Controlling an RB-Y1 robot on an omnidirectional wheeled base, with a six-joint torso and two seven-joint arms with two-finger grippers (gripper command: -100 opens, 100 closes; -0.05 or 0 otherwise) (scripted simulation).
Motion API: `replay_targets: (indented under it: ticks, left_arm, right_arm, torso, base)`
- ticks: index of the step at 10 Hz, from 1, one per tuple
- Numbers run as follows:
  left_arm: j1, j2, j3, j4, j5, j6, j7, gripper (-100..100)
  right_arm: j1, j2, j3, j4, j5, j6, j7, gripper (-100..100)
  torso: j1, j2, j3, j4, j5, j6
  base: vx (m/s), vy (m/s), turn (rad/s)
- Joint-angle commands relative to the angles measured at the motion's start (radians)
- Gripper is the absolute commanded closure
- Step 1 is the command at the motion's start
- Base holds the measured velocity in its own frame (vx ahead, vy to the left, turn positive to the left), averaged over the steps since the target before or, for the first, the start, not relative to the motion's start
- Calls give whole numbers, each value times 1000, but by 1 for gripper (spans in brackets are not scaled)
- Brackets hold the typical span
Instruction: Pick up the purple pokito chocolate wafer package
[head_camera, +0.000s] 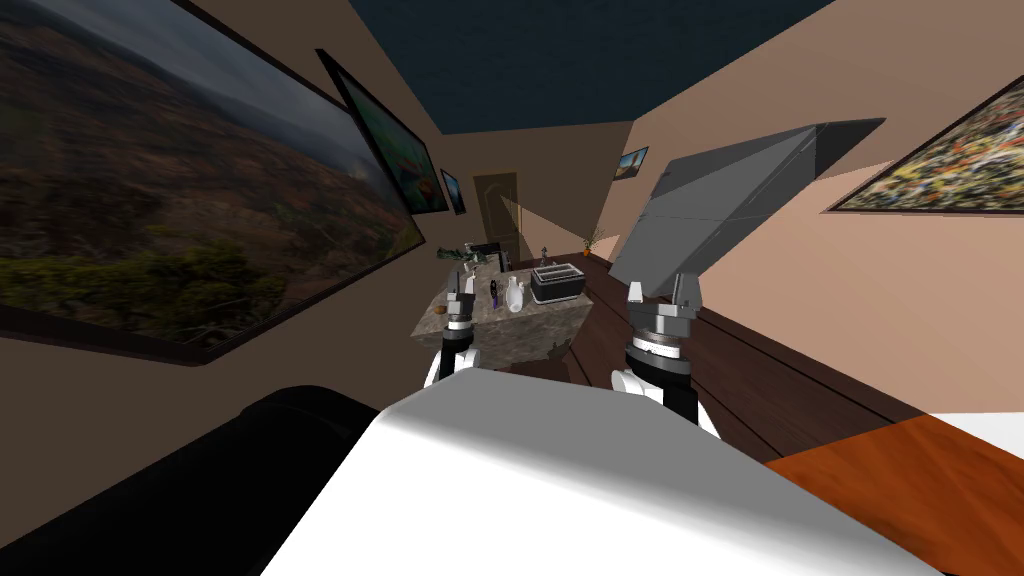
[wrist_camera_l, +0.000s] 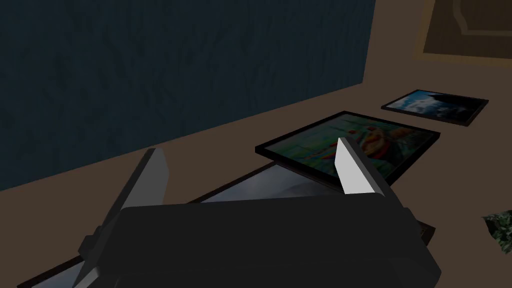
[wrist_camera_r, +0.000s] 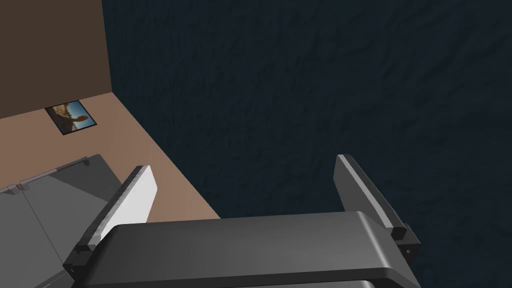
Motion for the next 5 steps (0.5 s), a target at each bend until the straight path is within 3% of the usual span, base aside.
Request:
replay_targets:
  ticks: [1, 4, 5]
  left_arm:
    - [6, 34, 12, 13, -3, -2, 5, -100]
    - [28, 126, 55, 63, -14, -11, 26, -100]
    - [28, 136, 55, 63, -14, -11, 26, -100]
  right_arm:
    - [0, 0, 0, 0, 0, 0, 0, 0]
    - [0, 0, 0, 0, 0, 0, 0, 0]
    - [0, 0, 0, 0, 0, 0, 0, 0]
  torso:
    - [0, 0, 0, 0, 0, 0]
    - [2, 2, 1, 0, 1, 0]
    - [3, 3, 2, 1, 1, 0]
  base:
    - [-12, 9, -17]
    - [-35, 27, -34]
    - [-35, 19, -20]
